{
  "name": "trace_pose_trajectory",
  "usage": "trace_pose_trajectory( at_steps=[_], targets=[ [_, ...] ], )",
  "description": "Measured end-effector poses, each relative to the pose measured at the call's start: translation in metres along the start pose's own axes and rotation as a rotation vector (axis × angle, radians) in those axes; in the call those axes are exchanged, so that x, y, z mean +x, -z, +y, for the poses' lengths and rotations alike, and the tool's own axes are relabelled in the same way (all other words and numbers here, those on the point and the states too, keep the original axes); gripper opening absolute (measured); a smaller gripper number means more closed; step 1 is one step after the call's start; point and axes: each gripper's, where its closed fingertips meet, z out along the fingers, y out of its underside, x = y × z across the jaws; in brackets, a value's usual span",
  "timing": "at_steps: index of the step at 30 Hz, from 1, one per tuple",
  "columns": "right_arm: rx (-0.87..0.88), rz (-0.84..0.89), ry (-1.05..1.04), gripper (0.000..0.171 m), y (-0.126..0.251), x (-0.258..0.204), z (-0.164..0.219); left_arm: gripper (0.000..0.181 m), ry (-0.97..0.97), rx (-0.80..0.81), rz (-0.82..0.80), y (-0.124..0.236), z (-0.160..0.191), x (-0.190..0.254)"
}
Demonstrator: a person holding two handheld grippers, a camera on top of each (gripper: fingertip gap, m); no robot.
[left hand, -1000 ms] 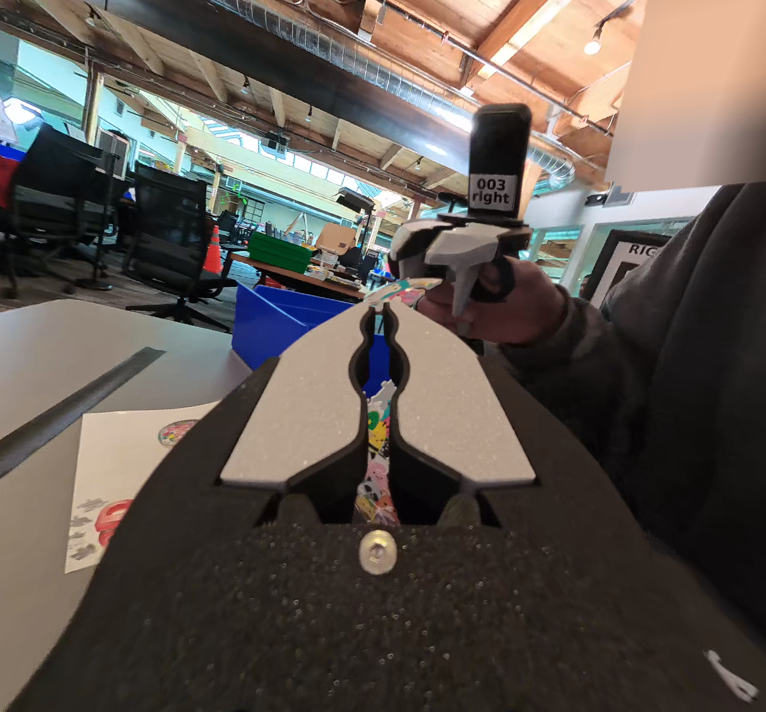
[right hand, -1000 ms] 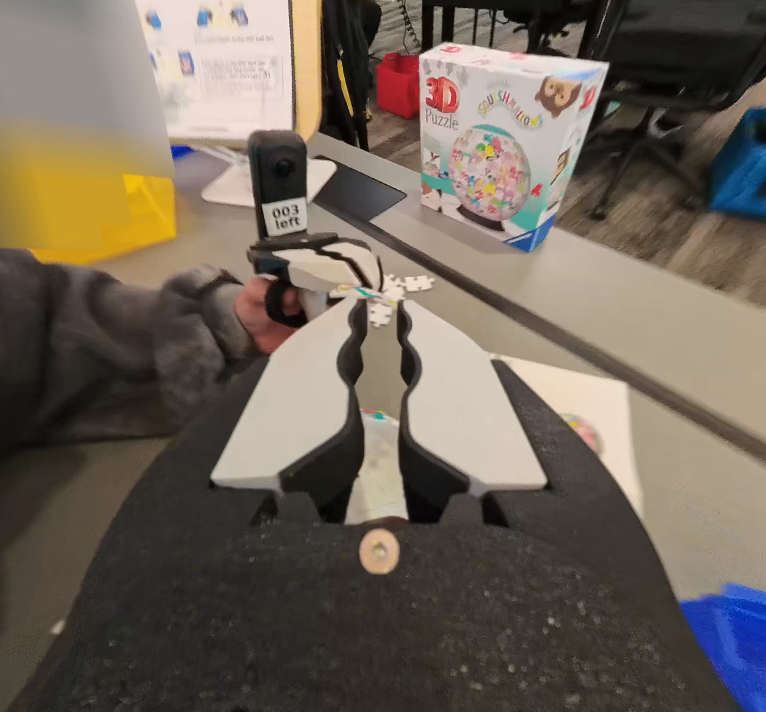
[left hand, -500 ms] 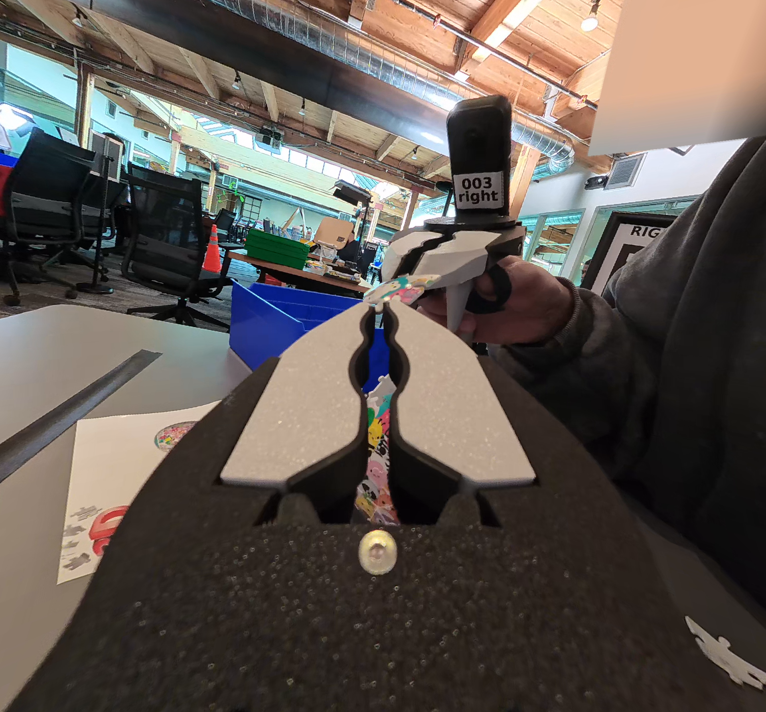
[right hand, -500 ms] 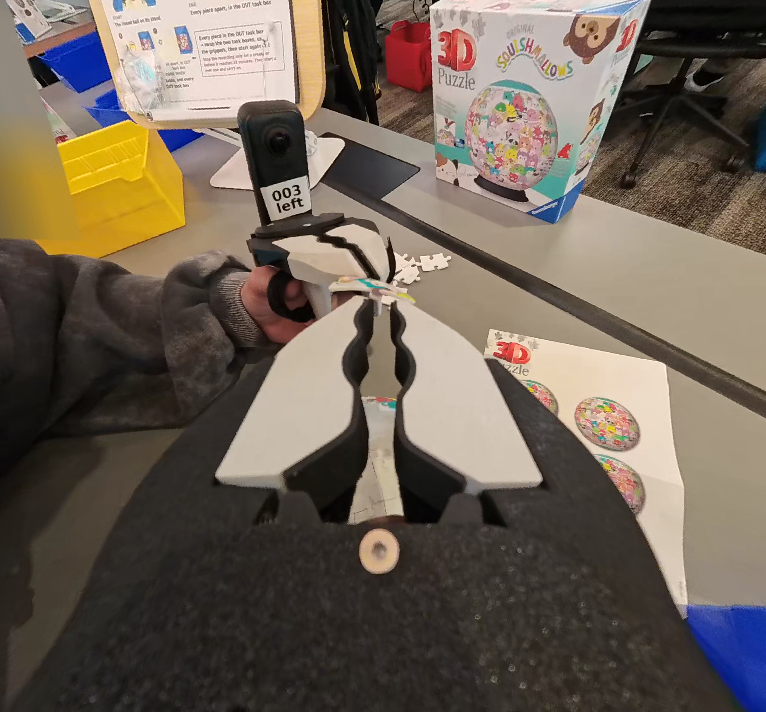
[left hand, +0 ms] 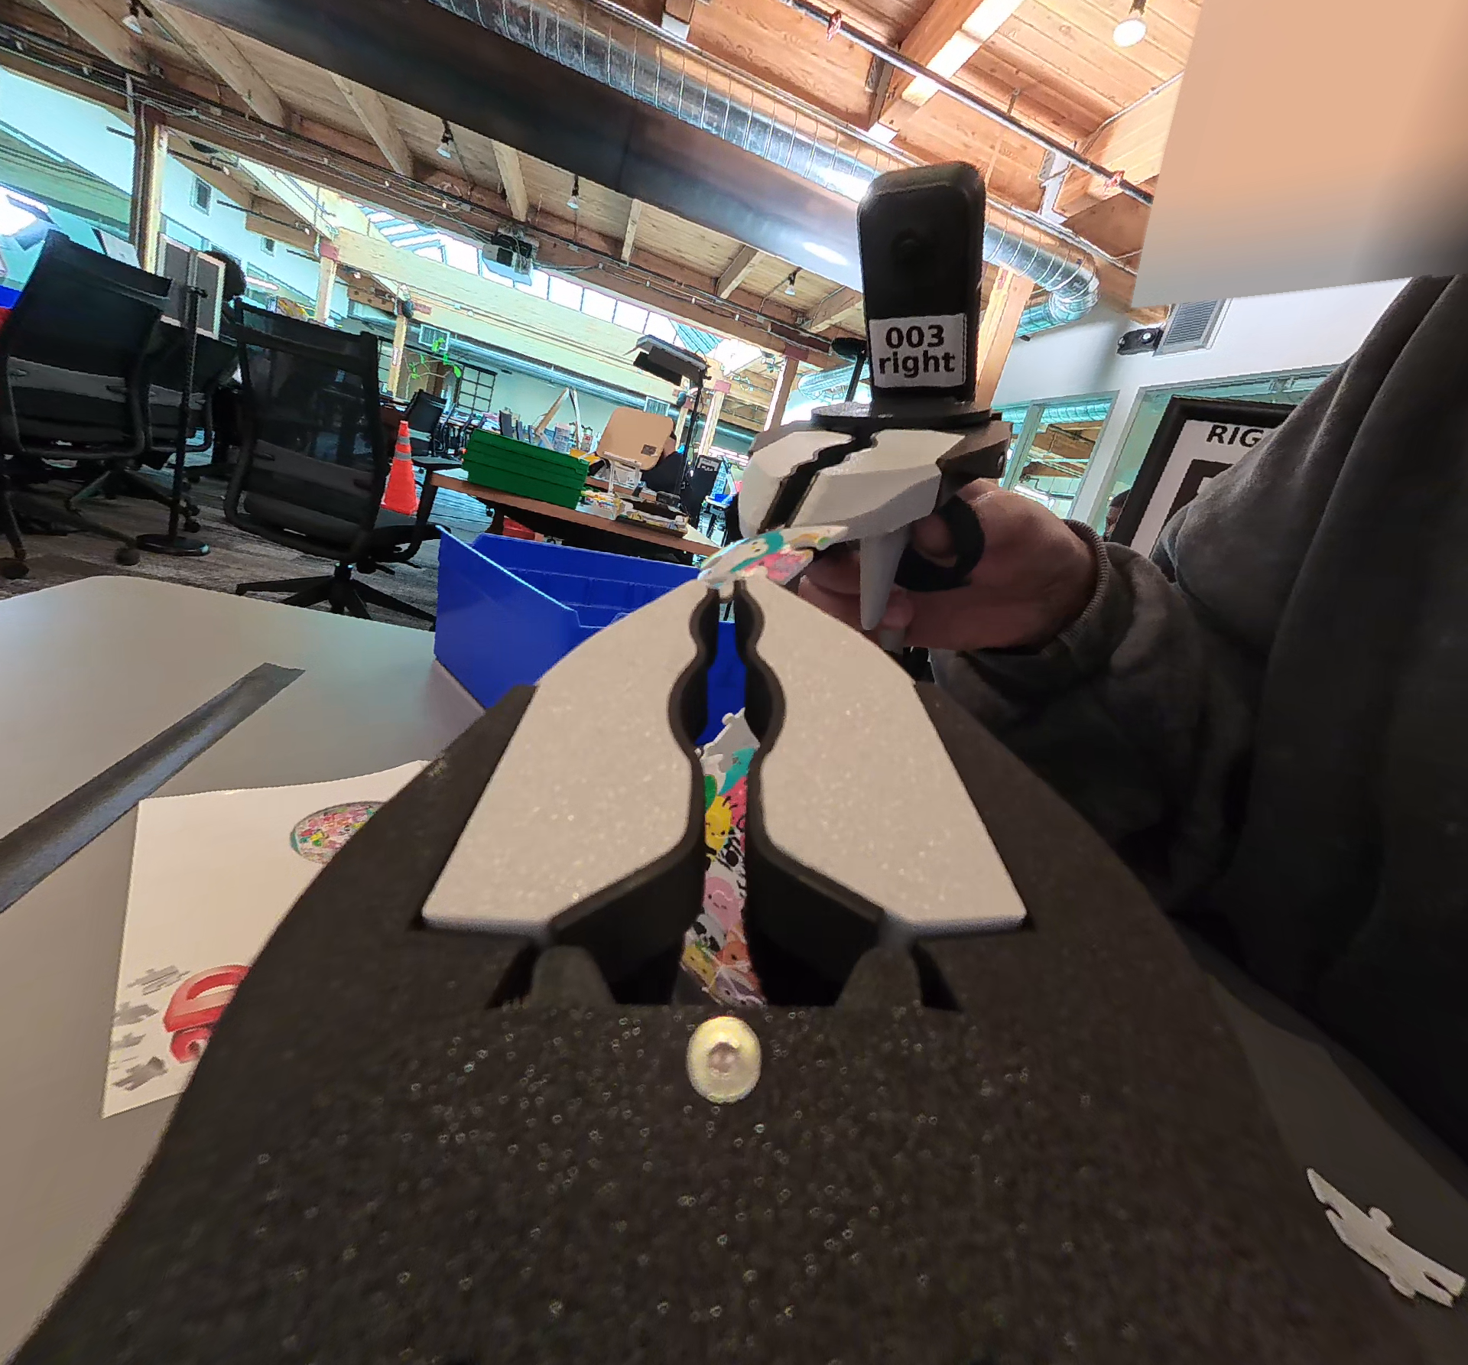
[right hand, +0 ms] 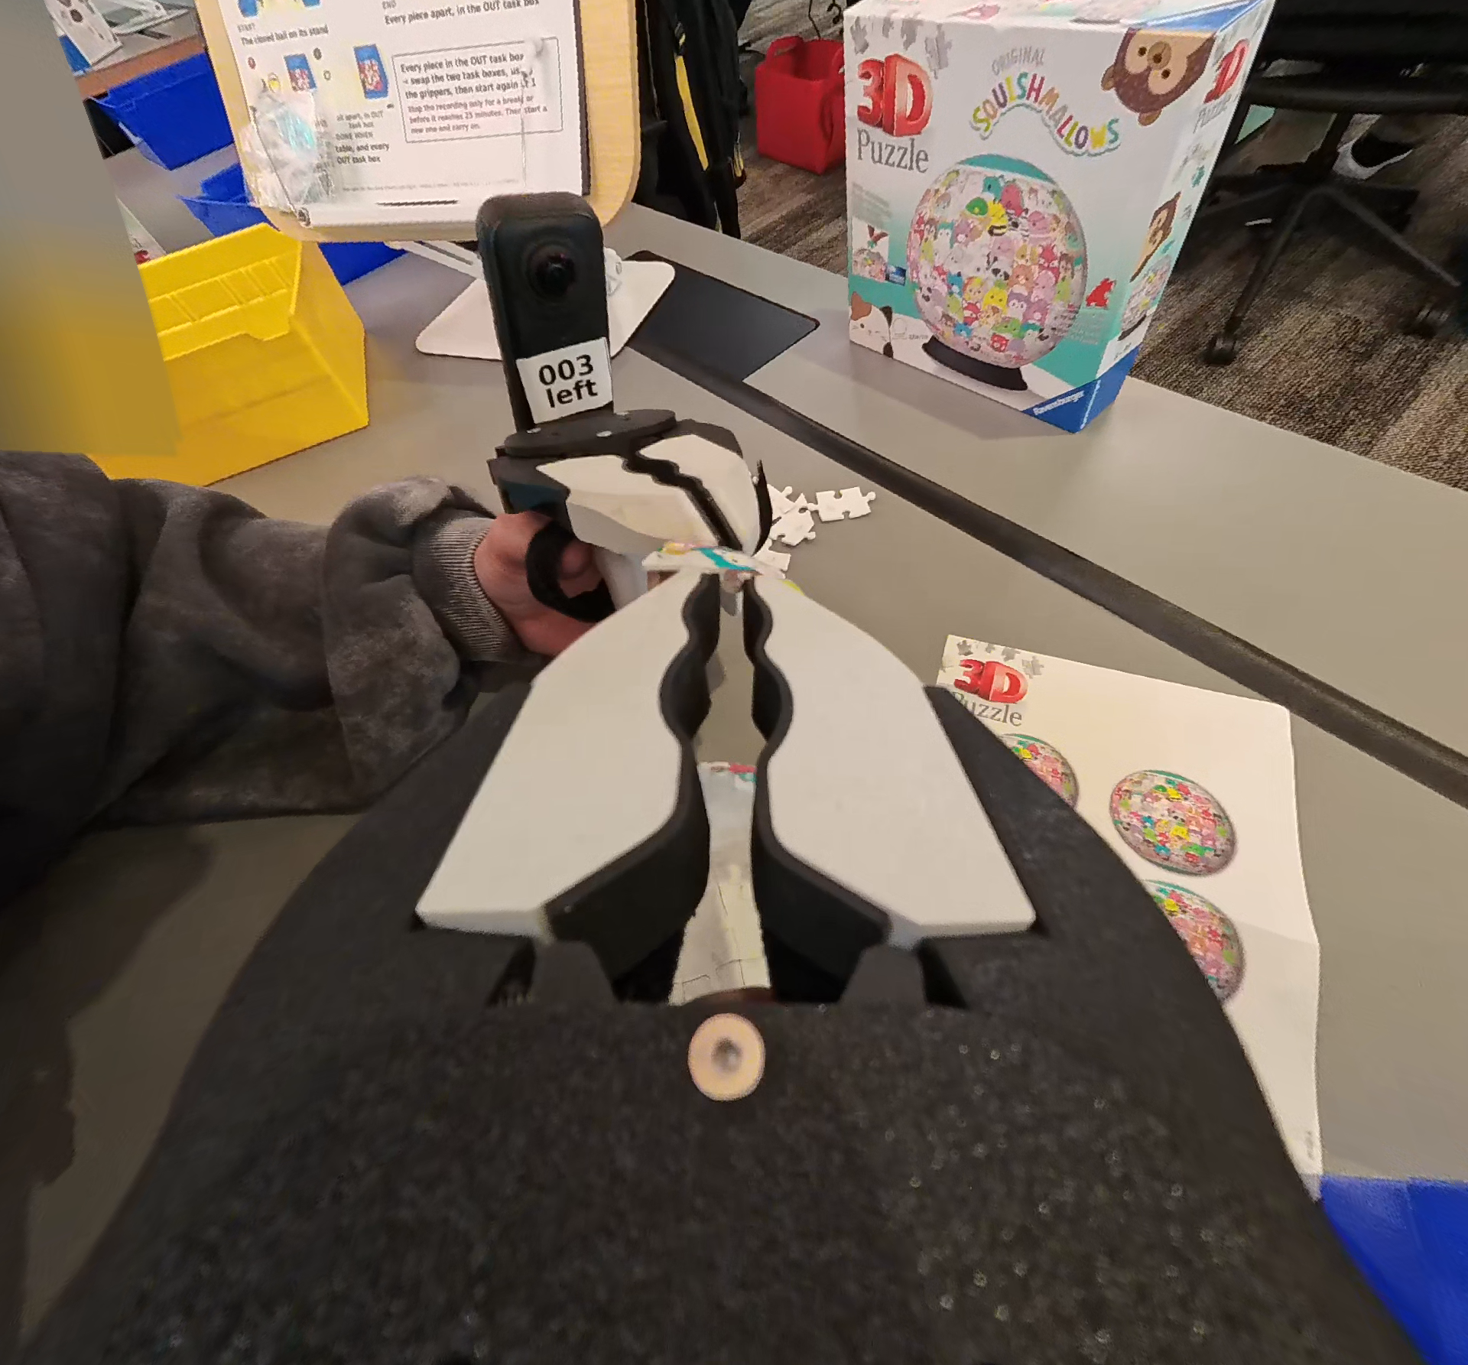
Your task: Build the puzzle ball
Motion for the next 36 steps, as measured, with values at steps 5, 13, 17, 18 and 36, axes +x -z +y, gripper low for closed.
trace_pose_trajectory(
  at_steps=[5, 13, 17, 18, 36],
  targets=[
    [-0.027, 0.021, 0.033, 0.005, 0.006, 0.003, 0.007, 0.009, 0.035, -0.009, -0.033, 0.002, 0.000, -0.006],
    [-0.212, 0.136, -0.008, 0.004, 0.030, 0.035, 0.055, 0.015, 0.021, -0.164, -0.146, 0.005, 0.022, -0.030],
    [-0.258, 0.094, -0.021, 0.005, 0.022, 0.045, 0.067, 0.014, 0.089, -0.239, -0.104, -0.009, 0.037, -0.037],
    [-0.270, 0.083, -0.024, 0.005, 0.019, 0.047, 0.070, 0.014, 0.101, -0.240, -0.095, -0.012, 0.038, -0.039],
    [-0.409, -0.119, -0.121, 0.005, -0.001, 0.044, 0.089, 0.044, -0.231, -0.400, -0.053, -0.009, 0.058, -0.008]
  ],
)
